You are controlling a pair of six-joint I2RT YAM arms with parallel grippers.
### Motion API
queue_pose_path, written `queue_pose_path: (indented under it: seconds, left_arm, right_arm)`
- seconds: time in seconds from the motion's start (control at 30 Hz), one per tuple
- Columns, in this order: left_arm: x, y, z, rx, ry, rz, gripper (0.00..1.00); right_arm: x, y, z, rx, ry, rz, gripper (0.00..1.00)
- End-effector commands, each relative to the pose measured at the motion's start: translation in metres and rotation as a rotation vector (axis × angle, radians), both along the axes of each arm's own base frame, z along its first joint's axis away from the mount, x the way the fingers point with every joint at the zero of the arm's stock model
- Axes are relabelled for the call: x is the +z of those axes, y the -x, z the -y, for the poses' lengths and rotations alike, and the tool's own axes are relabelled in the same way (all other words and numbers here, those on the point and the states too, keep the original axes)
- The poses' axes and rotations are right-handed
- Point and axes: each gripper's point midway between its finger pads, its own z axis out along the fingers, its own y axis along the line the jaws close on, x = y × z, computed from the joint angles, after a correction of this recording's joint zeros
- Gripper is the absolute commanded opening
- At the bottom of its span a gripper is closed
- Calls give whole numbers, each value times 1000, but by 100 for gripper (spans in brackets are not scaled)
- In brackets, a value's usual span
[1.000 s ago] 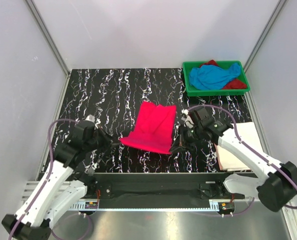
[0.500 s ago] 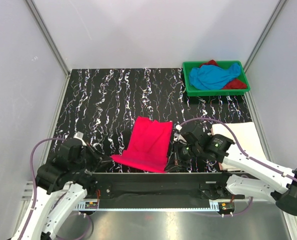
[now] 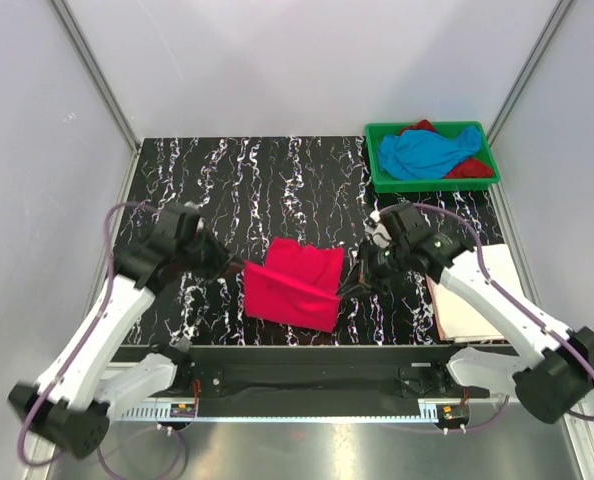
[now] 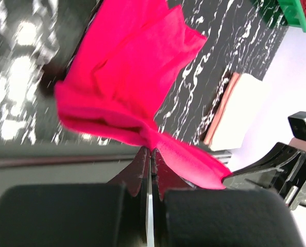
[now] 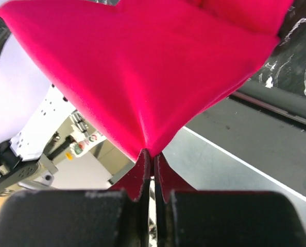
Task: Fold and stack the t-shirts
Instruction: Fold the tshirt
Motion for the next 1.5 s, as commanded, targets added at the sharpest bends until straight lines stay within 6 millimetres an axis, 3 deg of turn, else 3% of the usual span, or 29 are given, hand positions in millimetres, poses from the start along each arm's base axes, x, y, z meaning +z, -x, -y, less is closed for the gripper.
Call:
queue_pose_path:
  seconds: [0.0,0.27,0.3,0.37,0.43,0.47,0.5,0.53,0.57,0.6,0.63,0.67,0.7,0.77,0.83,0.87,0.93,0.97,1.0,1.03,1.07,1.1,1.13,1.17,1.2,1.23,1.27,1.3,1.47]
  left_arm:
    - [28,-56,21,-59,4,151,0]
    - [13,-149,45,-91,1,131,0]
    - [4,-167,49,-111,-14,118,0]
    - [-22,-191,47,-106,-49,71,0]
    - [-25,-216,50,-125,-54,96,2]
    - [-32,-227,46,-119,-62,78,4]
    - [-49,-247,54,-159,-62,64,6]
    - [-60,-257,54,-164,-75,44,9]
    - [-68,-270,56,-174,-75,52,15]
    - [-78,-291,64,-213,-79,80,23]
    - [-85,-299,62,-217,-110,75,38]
    - [-104,-309,61,-231,-139,56,40]
    - [-80,-327,64,-264,-152,147,41]
    - [-61,-344,57,-258,-209,227,48]
    - [-31,-357,44,-243,-246,310,49]
    - [-10,-355,40,-240,-249,358,50]
    - [-7,-344,33,-283,-260,381,51]
    - [9,-331,37,-345,-240,428,53]
    - [-12,-314,34,-378,-241,373,54]
    - [-18,-302,33,-408,-234,359,54]
    - [-8,-286,35,-467,-227,403,54]
    - [-37,-267,30,-489,-229,344,55]
    - [-43,-255,29,-506,-229,343,57]
    - [-33,-242,28,-518,-225,378,57]
    - [-56,-226,24,-519,-219,338,57]
    - [-59,-216,22,-512,-214,333,56]
    - [-47,-205,25,-502,-183,363,54]
    - [-61,-192,24,-495,-165,352,52]
    - [-44,-139,41,-502,-21,397,41]
  right_arm:
    - [7,-13,4,61,-54,-32,0]
    - [-9,-100,25,-15,-101,-51,0]
    - [-21,-115,30,-36,-96,-85,0]
    - [-22,-142,31,-35,-96,-41,0]
    - [-48,-167,32,-52,-97,-84,1]
    - [-47,-179,31,-48,-119,-79,2]
    - [-65,-190,32,-59,-103,-115,4]
    - [-73,-203,35,-75,-75,-85,10]
    - [-69,-218,36,-81,-69,-56,21]
    - [-78,-225,36,-78,-54,-75,37]
    - [-83,-229,41,-80,-4,-70,39]
    - [-78,-242,45,-84,30,-13,43]
    - [-83,-243,51,-89,72,-25,54]
    - [-82,-259,68,-86,162,38,56]
    - [-92,-259,80,-67,253,40,57]
    - [-91,-262,87,-71,290,59,59]
    - [-94,-263,97,-69,355,90,63]
    - [-95,-259,100,-69,360,90,63]
    - [-96,-256,96,-61,342,88,64]
    - [-100,-249,89,-51,292,67,66]
    - [-99,-246,85,-46,265,69,68]
    - [-100,-243,79,-36,249,71,70]
    - [-103,-244,75,-24,244,91,72]
    - [-105,-239,75,-15,251,90,73]
    - [-106,-239,73,-9,271,117,73]
    - [-108,-234,72,-4,280,118,72]
    - [-100,-233,71,-4,276,140,69]
    - [-97,-231,69,-4,268,151,67]
    - [-86,-195,42,49,209,130,52]
